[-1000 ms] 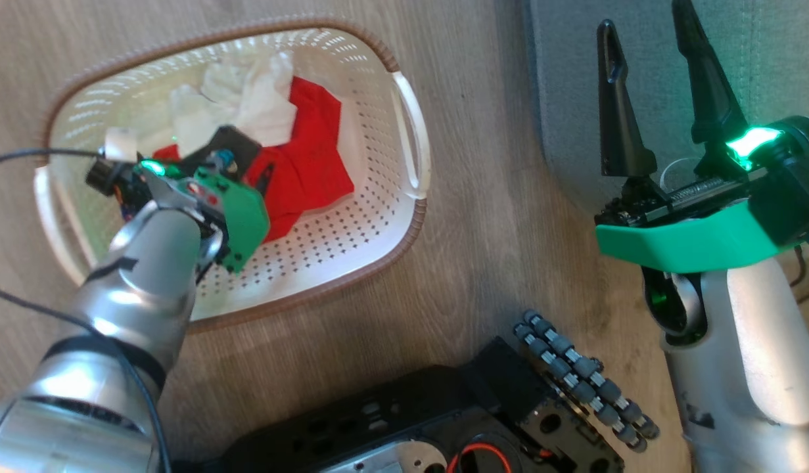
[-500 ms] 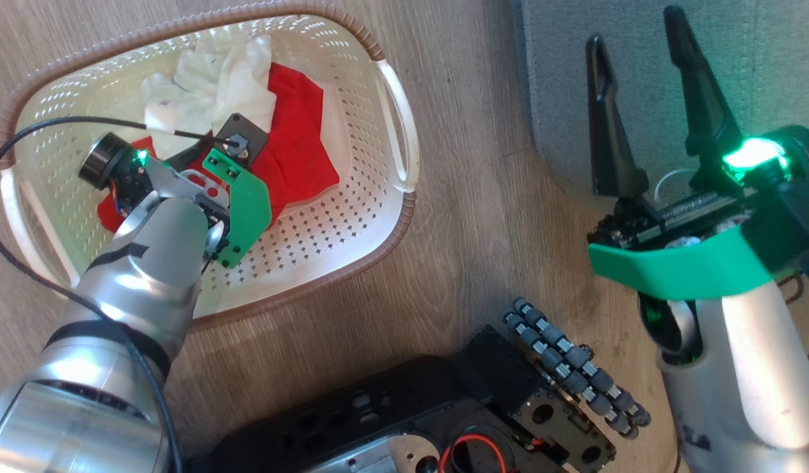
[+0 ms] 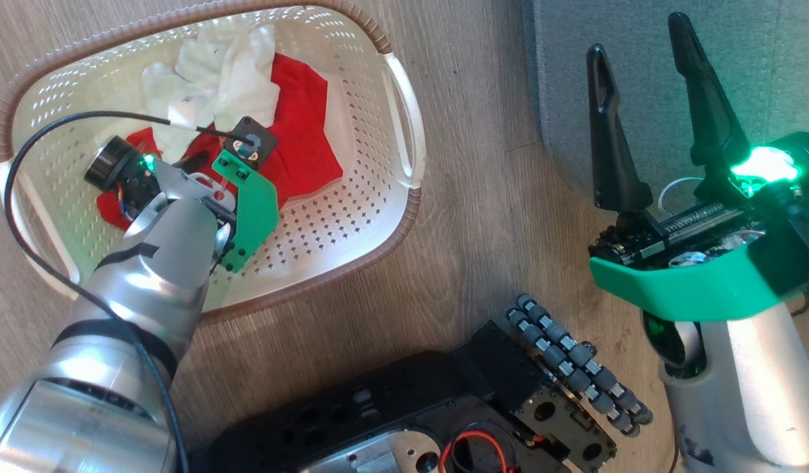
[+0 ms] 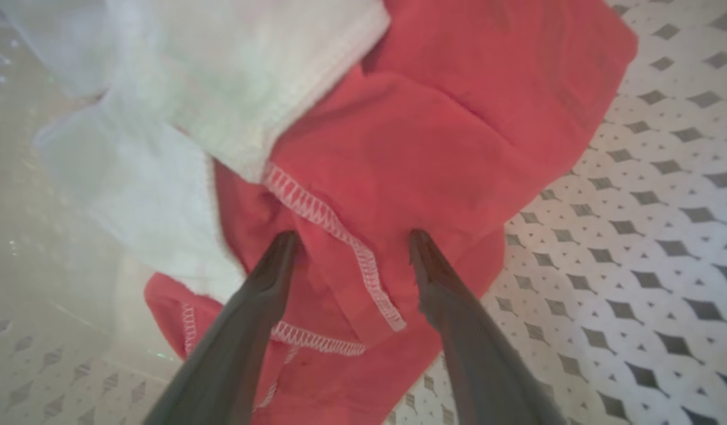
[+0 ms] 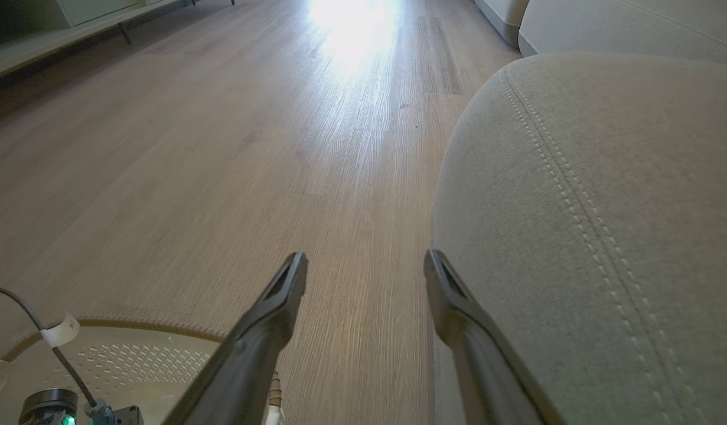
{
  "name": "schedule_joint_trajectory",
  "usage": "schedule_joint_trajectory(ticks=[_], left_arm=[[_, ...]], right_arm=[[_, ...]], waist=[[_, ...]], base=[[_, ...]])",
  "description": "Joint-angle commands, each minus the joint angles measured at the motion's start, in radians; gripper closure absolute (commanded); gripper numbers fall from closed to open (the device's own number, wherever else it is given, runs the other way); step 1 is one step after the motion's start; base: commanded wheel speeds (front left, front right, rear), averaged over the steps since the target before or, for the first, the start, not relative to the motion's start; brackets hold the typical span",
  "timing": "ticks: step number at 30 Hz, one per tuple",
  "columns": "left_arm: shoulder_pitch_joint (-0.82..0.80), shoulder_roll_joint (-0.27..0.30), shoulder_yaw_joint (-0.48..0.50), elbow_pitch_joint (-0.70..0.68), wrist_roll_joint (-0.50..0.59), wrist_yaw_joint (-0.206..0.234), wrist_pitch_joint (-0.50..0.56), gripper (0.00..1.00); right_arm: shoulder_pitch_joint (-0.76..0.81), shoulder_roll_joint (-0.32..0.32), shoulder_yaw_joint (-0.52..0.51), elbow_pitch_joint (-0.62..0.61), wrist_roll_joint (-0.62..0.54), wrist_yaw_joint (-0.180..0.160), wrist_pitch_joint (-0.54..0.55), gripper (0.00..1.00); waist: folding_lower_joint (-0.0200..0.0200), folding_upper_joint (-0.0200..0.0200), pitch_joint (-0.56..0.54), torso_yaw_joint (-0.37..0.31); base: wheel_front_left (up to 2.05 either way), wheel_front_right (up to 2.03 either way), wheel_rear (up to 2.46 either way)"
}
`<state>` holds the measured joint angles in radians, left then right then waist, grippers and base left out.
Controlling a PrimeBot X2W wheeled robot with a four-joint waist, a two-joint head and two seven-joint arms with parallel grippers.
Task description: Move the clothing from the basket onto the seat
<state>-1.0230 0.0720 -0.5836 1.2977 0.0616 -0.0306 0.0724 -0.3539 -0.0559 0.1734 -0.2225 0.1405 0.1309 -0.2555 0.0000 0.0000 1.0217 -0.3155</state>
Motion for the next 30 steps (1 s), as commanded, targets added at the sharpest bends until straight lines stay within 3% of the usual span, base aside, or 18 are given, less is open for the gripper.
schedule_joint_trajectory(ticks=[1, 15, 16, 17, 19, 30], left_arm=[[0.024, 0.004, 0.005, -0.007, -0.006, 0.005, 0.004, 0.0], [0.032, 0.017, 0.003, -0.007, -0.046, -0.012, 0.032, 0.0], [0.033, 0.018, 0.006, -0.007, -0.053, -0.015, 0.041, 0.04], [0.033, 0.018, 0.008, -0.007, -0.059, -0.018, 0.051, 0.42], [0.032, 0.017, 0.012, -0.007, -0.07, -0.028, 0.066, 1.0], [0.03, 0.022, 0.005, -0.007, -0.097, -0.045, 0.072, 1.0]], right_arm=[[0.07, 0.006, 0.016, -0.036, -0.005, 0.0, -0.006, 0.0], [0.079, 0.006, 0.013, -0.053, -0.021, 0.0, -0.006, 0.0], [0.079, 0.006, 0.012, -0.054, -0.021, 0.0, -0.006, 0.0], [0.079, 0.006, 0.012, -0.055, -0.021, 0.0, -0.006, 0.0], [0.078, 0.006, 0.018, -0.057, -0.022, 0.0, -0.006, 0.0], [0.053, 0.006, 0.019, -0.05, -0.027, 0.0, -0.006, 0.0]], waist=[[0.0, 0.0, 0.001, 0.0], [0.0, 0.0, 0.006, 0.005], [0.0, 0.0, 0.006, 0.005], [0.0, 0.0, 0.007, 0.006], [0.0, 0.0, 0.008, 0.007], [0.0, 0.0, -0.002, 0.006]], base=[[0.0, 0.0, 0.0], [0.0, 0.0, 0.0], [0.0, 0.0, 0.0], [0.0, 0.0, 0.0], [0.0, 0.0, 0.0], [0.0, 0.0, 0.0]])
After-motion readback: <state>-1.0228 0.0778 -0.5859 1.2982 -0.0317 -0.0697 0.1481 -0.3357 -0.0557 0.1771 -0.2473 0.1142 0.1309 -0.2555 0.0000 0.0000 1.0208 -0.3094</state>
